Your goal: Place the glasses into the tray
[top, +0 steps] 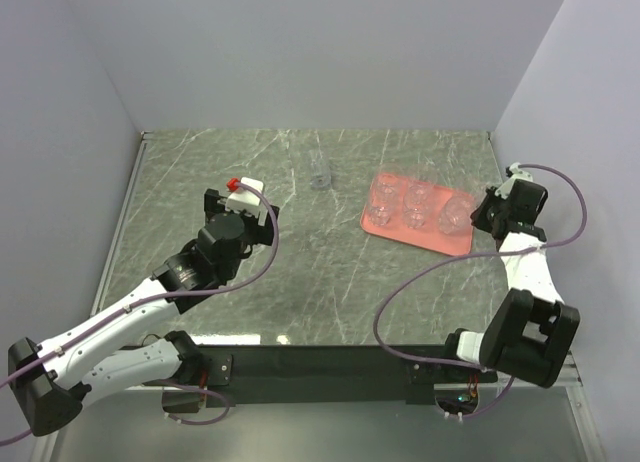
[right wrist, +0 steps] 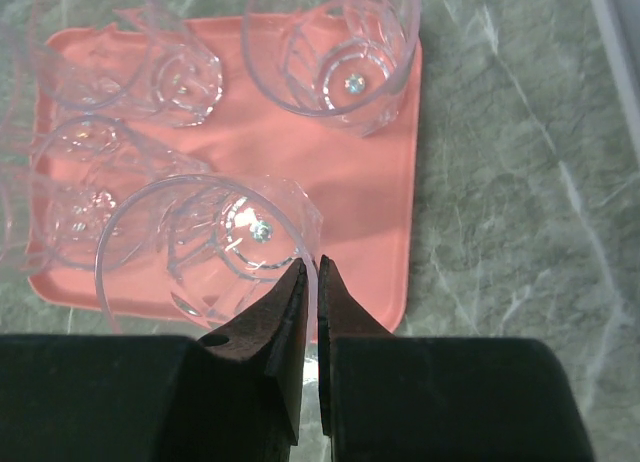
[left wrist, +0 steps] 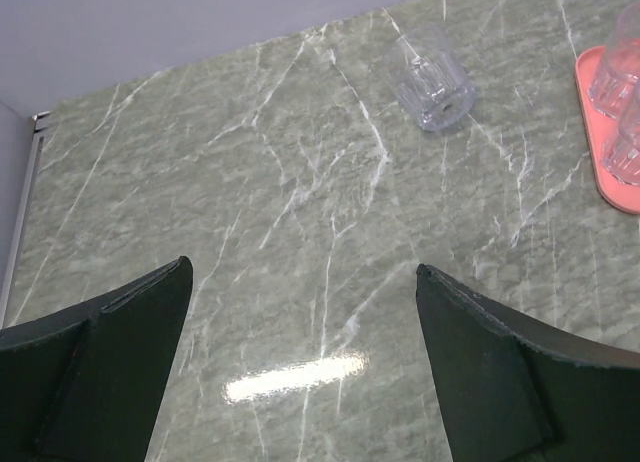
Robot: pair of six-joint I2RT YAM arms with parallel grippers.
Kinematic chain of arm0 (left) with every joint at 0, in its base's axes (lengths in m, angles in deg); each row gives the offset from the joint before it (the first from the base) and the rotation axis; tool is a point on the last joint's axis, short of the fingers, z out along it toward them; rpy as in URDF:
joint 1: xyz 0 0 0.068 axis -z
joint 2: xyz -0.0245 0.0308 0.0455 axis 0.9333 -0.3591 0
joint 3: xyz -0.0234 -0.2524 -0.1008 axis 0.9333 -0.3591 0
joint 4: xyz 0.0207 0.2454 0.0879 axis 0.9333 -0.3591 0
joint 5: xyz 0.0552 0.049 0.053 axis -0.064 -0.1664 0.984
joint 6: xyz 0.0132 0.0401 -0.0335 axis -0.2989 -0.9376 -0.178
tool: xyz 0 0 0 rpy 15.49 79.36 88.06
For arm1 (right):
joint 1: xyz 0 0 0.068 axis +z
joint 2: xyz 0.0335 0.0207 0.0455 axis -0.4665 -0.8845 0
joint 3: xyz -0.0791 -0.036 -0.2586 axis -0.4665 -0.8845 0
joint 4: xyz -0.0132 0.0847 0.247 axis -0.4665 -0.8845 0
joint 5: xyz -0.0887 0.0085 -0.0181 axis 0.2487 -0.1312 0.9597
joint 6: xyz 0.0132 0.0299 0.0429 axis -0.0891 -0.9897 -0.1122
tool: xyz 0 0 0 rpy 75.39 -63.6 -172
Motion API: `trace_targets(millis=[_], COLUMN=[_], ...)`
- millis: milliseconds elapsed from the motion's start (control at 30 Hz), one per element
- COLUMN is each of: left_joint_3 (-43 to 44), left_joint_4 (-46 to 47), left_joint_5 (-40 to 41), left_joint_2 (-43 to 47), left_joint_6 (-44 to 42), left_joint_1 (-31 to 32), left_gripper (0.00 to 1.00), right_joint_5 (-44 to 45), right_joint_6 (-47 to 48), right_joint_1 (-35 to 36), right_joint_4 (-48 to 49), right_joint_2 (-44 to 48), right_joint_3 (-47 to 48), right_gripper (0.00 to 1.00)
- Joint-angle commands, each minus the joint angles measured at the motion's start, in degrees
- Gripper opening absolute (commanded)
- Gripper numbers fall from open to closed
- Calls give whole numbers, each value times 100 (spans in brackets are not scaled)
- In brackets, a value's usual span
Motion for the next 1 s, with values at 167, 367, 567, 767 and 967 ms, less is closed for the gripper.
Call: trace_targets(millis=[167, 367, 567, 767, 967], left_joint_3=[-12, -21, -21, -21, -30], left_joint_4=[139, 148, 148, 139, 166], left_joint_5=[156, 68, 59, -11, -257], left_joint_2=[50, 68, 33, -2, -2], left_joint_6=[-149, -149, -149, -149, -71], left_joint_1=[-75, -119, -171, -215, -382], left_gripper=[100, 99, 99, 99, 99], right_joint_5=[92, 153, 241, 241, 171], right_joint_6=[-621, -586, -568, -550, -533], right_joint_1=[53, 202, 343, 387, 396], right_joint_4=[682, 674, 542, 463, 436], right_joint_2=[-594, -1016, -1403, -1570, -1544], right_joint_3=[357, 585, 884, 1043, 1043], right_gripper=[0, 0, 3, 13, 31])
